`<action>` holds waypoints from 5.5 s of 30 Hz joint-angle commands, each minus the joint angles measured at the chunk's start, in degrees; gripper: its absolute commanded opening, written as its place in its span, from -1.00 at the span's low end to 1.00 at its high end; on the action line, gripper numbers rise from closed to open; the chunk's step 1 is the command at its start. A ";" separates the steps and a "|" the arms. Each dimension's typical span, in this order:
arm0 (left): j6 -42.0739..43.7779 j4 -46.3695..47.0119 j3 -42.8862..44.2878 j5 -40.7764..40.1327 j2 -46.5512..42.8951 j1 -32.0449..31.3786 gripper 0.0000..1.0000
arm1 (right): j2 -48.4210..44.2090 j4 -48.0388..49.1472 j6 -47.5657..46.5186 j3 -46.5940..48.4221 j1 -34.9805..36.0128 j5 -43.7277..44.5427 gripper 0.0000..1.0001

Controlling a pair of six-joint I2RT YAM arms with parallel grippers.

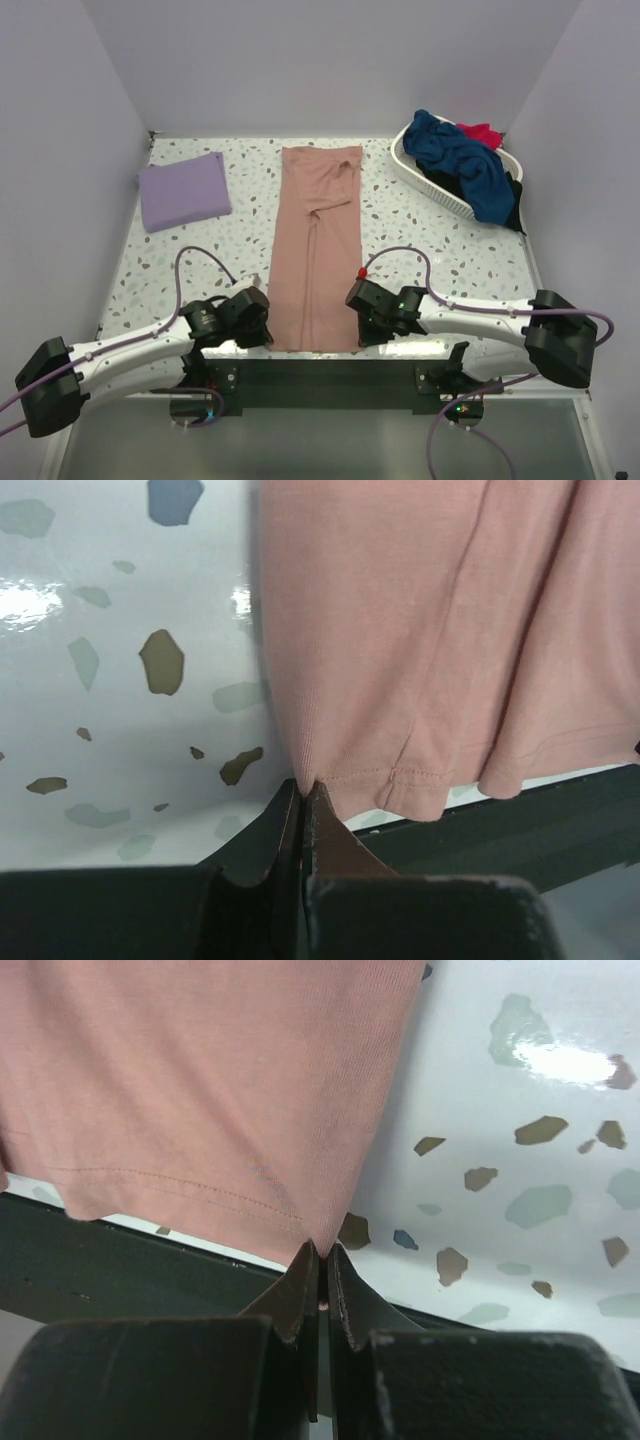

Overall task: Fold and stack the t-shirts
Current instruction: Fold the tshirt

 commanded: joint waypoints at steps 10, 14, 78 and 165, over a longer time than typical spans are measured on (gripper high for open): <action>4.86 2.26 12.64 1.14 6.53 1.08 -1.00 | -2.02 -6.05 -6.16 9.98 -2.74 6.82 -1.00; 8.20 6.04 13.78 2.55 8.55 6.51 -1.00 | 1.40 -2.97 -10.98 12.52 -6.52 6.12 -1.00; 25.95 37.87 42.00 20.13 54.78 39.05 -1.00 | 35.86 1.43 -34.47 46.27 -38.78 -5.57 -1.00; 36.15 46.23 15.45 -8.86 23.59 14.97 1.00 | 21.20 6.17 -34.30 38.12 -33.69 -6.53 0.43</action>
